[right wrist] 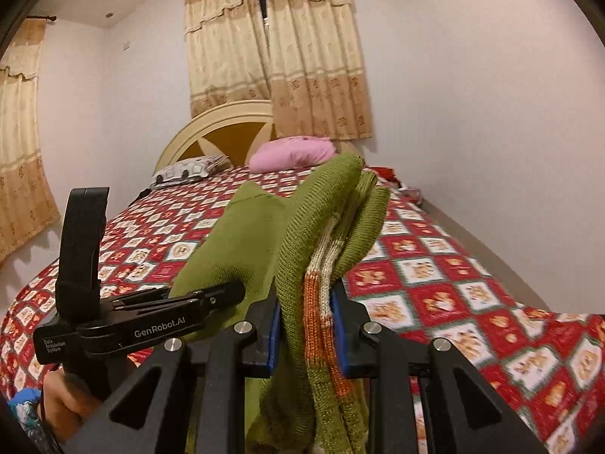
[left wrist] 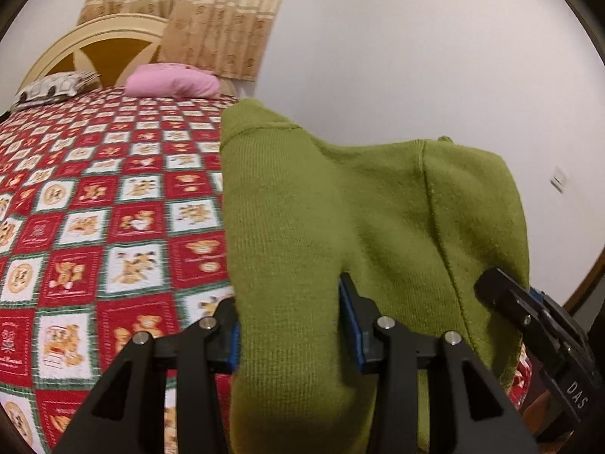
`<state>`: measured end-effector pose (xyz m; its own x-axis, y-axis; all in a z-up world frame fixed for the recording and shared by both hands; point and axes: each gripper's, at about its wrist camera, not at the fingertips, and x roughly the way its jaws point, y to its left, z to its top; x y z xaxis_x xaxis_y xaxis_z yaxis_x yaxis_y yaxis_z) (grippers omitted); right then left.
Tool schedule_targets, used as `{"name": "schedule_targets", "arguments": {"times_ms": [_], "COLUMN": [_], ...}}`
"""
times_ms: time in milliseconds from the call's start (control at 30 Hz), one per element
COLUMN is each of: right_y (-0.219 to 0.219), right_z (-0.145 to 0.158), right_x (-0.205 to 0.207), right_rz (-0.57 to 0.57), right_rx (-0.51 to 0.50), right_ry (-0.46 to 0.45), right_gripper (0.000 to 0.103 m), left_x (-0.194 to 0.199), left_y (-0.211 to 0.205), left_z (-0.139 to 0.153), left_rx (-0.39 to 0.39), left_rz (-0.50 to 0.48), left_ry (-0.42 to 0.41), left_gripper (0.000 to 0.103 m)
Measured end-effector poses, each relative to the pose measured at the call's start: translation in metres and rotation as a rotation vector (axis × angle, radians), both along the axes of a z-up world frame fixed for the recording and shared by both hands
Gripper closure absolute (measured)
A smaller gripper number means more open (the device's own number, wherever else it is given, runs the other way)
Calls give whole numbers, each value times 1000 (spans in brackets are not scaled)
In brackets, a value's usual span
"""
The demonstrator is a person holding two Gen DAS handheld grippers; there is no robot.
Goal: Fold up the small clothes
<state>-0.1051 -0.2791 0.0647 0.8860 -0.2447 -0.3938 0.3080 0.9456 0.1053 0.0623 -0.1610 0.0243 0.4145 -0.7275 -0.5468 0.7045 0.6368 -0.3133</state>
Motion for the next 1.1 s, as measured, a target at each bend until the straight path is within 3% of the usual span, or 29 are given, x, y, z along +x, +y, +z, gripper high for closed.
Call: {"name": "schedule_targets", "arguments": {"times_ms": [367, 700, 900, 1100], "right_y": [-37, -97, -134, -173], "right_z": [-29, -43, -67, -98], "right_x": [-53, -52, -50, -43], "right_rz": [-137, -239, -343, -394], "right_rx": [67, 103, 118, 243], "right_ry": [47, 57, 91, 172], "right_gripper": [80, 80, 80, 80], "left_x": [-40, -36, -37, -27], "left_y": [-59, -124, -166, -180], "left_z": [-21, -27, -43, -63], "left_rx": [73, 125, 167, 196], "left_rz": [-121, -181, -201, -180], "left_ry": [26, -2, -16, 35], "left_gripper": [60, 60, 60, 58]}}
